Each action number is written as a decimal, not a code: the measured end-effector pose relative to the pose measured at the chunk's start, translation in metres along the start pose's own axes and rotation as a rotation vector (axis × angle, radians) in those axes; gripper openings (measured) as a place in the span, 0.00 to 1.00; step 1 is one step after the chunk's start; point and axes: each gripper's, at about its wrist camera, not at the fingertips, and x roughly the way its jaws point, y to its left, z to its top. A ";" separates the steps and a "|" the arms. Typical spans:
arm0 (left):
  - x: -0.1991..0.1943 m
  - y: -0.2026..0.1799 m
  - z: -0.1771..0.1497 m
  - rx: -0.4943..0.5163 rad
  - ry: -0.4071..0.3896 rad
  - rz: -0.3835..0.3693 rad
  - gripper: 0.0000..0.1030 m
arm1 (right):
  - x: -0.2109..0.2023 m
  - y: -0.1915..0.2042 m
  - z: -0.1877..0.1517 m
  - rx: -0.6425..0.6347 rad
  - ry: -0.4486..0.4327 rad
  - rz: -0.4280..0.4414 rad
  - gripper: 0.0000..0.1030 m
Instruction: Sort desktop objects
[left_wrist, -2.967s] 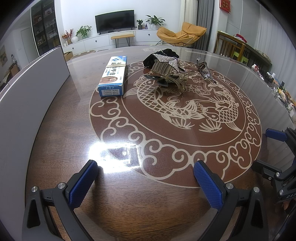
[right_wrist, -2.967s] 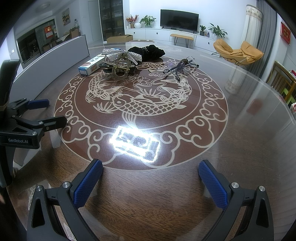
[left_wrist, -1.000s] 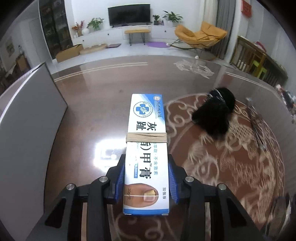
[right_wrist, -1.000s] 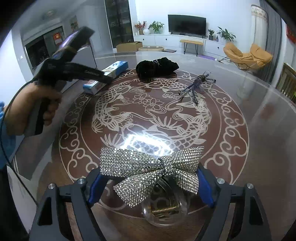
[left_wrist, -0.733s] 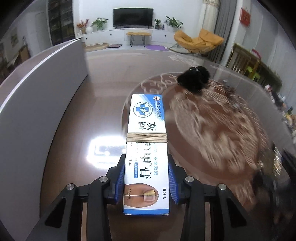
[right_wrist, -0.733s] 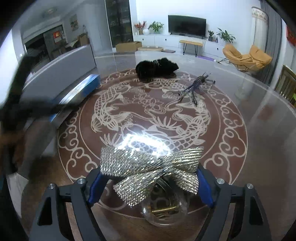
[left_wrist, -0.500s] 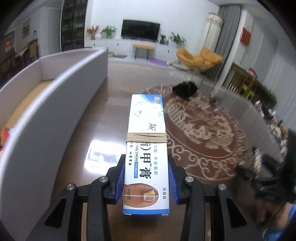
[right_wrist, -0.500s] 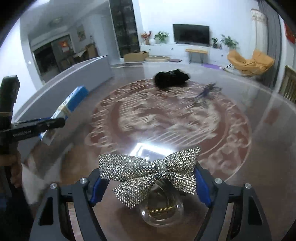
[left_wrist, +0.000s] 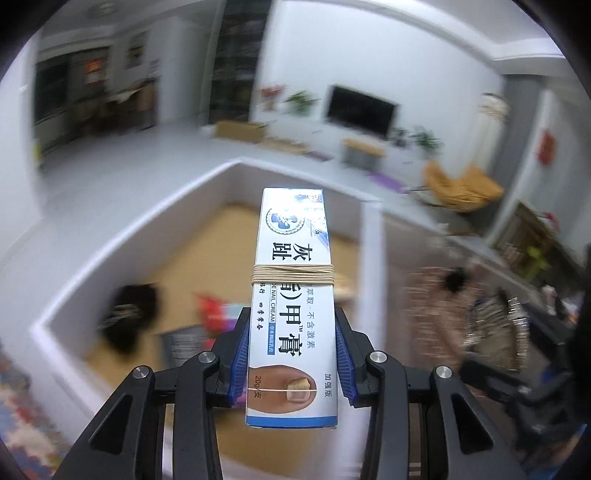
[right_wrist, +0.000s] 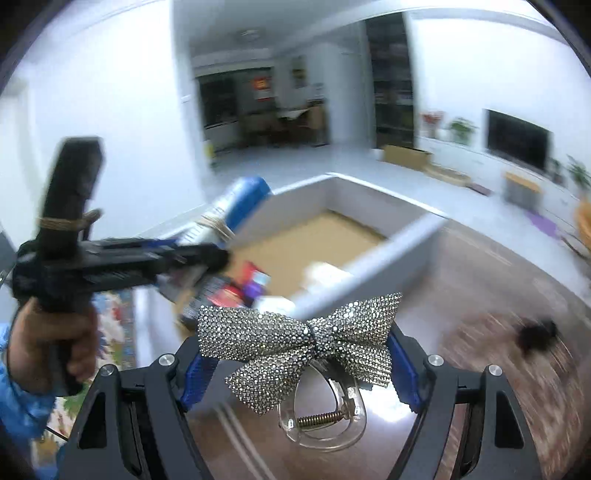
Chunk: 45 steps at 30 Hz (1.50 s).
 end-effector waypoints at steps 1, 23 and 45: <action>0.007 0.020 -0.001 -0.018 0.020 0.039 0.39 | 0.017 0.014 0.010 -0.022 0.020 0.021 0.77; 0.001 0.045 -0.032 -0.133 -0.058 0.091 0.95 | 0.043 0.033 0.000 -0.047 -0.036 -0.035 1.00; 0.078 -0.272 -0.131 0.444 0.157 -0.241 1.00 | -0.115 -0.258 -0.255 0.475 0.212 -0.602 1.00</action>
